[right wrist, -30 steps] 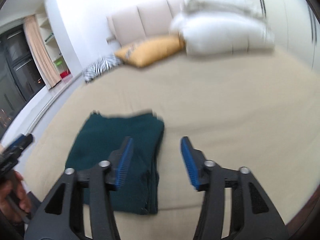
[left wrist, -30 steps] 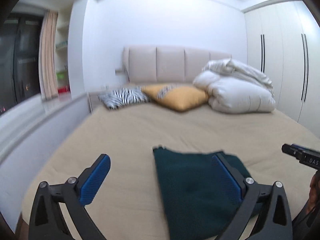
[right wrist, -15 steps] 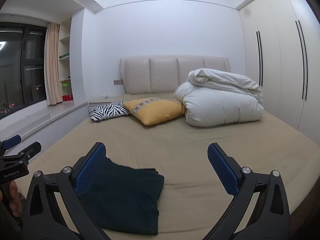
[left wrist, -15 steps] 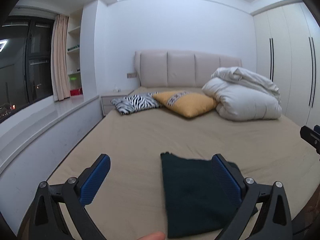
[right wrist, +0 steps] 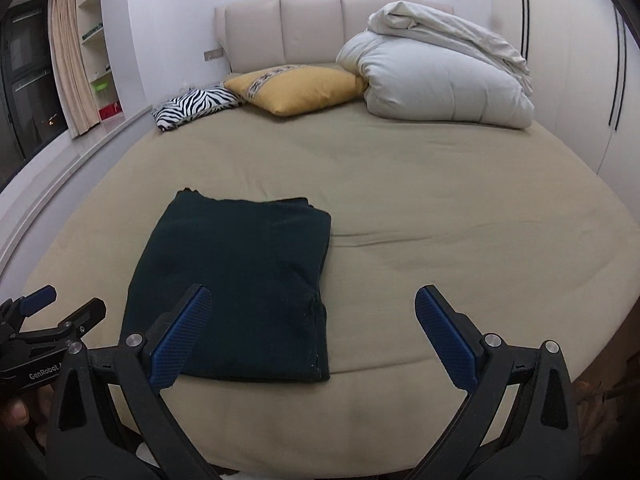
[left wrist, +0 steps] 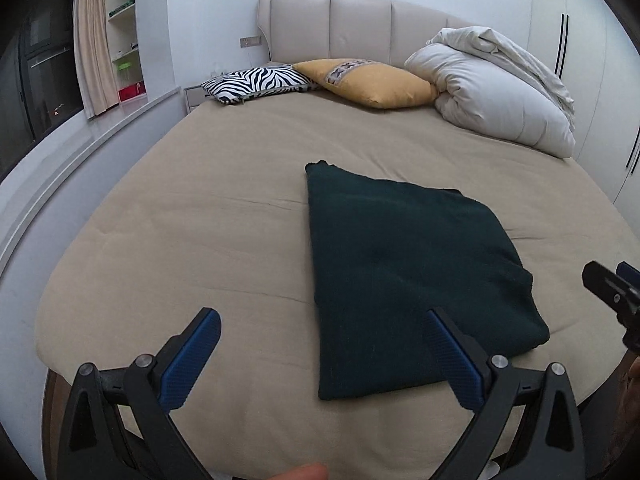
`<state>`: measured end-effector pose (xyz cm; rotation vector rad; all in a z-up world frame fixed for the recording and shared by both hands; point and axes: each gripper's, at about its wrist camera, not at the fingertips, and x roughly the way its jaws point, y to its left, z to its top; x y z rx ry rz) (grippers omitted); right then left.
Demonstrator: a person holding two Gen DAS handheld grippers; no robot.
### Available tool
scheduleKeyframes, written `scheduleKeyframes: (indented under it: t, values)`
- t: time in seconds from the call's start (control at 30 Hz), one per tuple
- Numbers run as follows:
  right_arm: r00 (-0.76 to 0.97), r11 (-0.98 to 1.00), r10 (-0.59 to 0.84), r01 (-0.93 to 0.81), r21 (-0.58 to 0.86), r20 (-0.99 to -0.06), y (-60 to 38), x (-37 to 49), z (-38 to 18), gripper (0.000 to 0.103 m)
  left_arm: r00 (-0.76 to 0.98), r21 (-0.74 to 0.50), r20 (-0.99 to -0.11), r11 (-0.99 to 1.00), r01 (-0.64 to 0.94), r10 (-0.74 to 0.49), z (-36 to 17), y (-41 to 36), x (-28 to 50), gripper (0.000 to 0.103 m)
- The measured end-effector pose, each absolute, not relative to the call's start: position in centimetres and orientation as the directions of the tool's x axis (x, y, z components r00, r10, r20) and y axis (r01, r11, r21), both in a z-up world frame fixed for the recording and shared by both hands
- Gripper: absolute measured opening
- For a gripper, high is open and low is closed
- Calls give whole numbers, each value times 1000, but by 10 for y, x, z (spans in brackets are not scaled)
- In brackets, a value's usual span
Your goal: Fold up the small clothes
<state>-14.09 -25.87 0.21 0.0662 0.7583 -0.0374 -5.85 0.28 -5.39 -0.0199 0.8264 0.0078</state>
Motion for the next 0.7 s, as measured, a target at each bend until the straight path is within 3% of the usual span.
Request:
scheduleKeyframes:
  t: [0.23, 0.7]
  values:
    - [670, 999, -7, 33, 20, -742, -250, -128, -43, 103, 656, -4, -754, 999, -35, 20, -66, 10, -59, 103]
    - [639, 1000, 0, 11, 9, -769, -242, -125, -57, 103, 646, 2, -763, 1000, -30, 21, -73, 13, -60, 103]
